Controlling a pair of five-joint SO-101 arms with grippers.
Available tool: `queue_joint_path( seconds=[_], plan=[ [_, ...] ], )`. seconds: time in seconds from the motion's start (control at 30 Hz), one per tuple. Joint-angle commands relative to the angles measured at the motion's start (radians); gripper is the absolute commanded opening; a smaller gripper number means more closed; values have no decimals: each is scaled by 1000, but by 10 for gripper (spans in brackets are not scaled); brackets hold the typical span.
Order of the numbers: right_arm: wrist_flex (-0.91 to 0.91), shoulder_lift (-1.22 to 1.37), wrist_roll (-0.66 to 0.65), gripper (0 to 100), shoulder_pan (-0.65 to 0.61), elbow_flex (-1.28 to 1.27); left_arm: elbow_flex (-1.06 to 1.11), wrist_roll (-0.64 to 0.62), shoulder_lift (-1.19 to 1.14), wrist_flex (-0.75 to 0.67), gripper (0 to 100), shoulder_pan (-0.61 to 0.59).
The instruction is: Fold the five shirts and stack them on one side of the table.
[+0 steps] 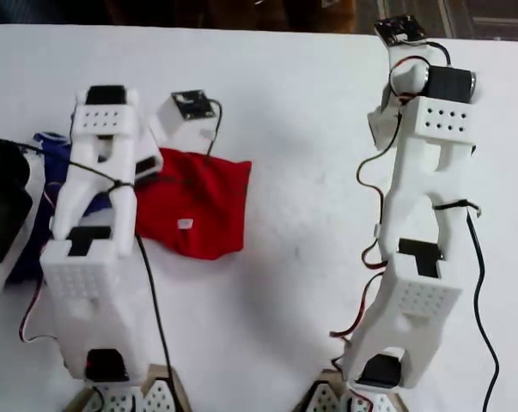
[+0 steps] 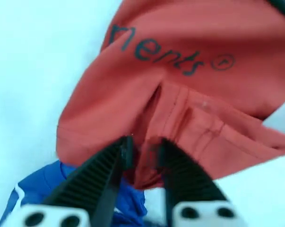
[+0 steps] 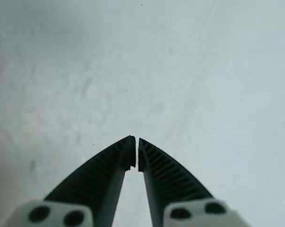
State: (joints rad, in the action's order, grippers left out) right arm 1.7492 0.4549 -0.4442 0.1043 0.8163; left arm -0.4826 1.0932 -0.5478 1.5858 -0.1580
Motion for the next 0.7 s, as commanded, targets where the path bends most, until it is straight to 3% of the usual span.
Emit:
queue_joint_path(
  seconds=[0.0,0.17,0.33,0.53,0.67],
  plan=[
    [21,-68,3,18,8,3,-104,5,3,84,38,6],
    [21,-68,5,18,10,3,-130,78,0,169,24,2],
    [21,-68,5,18,10,3,-136,80,0,160,28,-9],
    [22,-68,5,18,10,3,-117,80,-54,123,176,-26],
    [22,-68,5,18,10,3,-116,80,-100,107,181,-37]
  ],
)
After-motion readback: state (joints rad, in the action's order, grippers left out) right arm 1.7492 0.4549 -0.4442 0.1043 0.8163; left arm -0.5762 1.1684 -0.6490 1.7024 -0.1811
